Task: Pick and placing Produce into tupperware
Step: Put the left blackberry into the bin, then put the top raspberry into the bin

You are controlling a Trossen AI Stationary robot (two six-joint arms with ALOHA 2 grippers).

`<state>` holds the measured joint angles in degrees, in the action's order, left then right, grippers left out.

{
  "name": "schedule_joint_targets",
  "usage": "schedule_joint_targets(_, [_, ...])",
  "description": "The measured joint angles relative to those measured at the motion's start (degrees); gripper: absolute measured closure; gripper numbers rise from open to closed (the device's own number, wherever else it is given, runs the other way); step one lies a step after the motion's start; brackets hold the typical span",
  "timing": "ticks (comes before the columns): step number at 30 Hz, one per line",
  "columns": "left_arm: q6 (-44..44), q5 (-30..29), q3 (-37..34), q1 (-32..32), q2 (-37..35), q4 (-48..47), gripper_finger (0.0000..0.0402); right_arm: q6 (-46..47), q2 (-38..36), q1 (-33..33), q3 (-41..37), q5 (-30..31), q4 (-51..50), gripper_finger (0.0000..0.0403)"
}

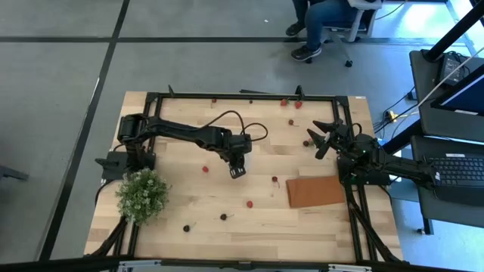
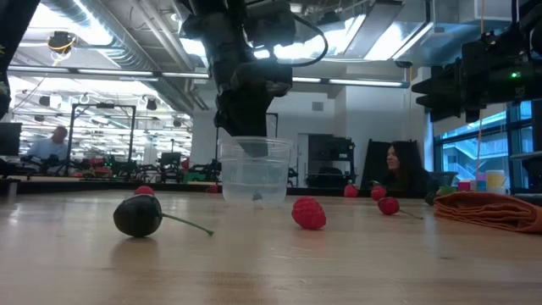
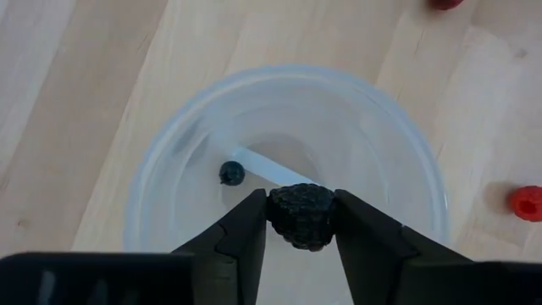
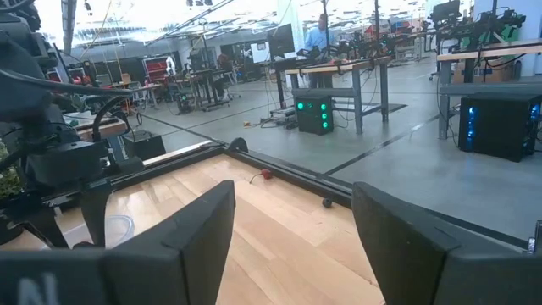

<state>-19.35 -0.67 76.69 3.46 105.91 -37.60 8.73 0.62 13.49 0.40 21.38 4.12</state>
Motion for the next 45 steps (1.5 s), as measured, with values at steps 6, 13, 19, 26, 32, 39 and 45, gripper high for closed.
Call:
schedule_joint_targets(6, [-0.02,-0.04,0.0,0.13,0.0,-0.04,0.0224,-0.04,0.0,0.01,0.0,0.01,0.0,0.0163])
schedule_joint_targets(13, [0.26,-0.02,-0.02,0.66,-4.6,-3.69,0.0206,-0.07,0.02,0.01,0.0,0.01,-0.02,0.0163])
schedule_joint_targets(19, [0.17,-2.48,0.0,1.55,-14.95,-12.54,0.0205,-0.16,0.02,-0.02,0.0,-0.02,-0.05,0.0163])
schedule_joint_targets(26, [-0.84,-4.98,0.0,1.31,-25.64,-24.07,0.0205,-0.17,0.02,-0.01,0.0,-0.02,-0.04,0.0163])
schedule_joint_targets(32, [5.28,-5.03,-0.21,-0.18,-27.2,-29.17,0.0208,-0.18,0.02,0.01,0.0,0.0,-0.04,0.0163])
schedule_joint_targets(39, [15.71,-4.68,-11.42,-0.84,-27.17,-24.52,0.0209,-0.2,0.02,0.01,0.0,-0.02,-0.04,0.0163])
schedule_joint_targets(45, [23.53,-4.1,-23.73,-1.71,-27.17,-9.33,0.0209,-0.2,0.02,-0.01,0.0,0.0,-0.04,0.0163])
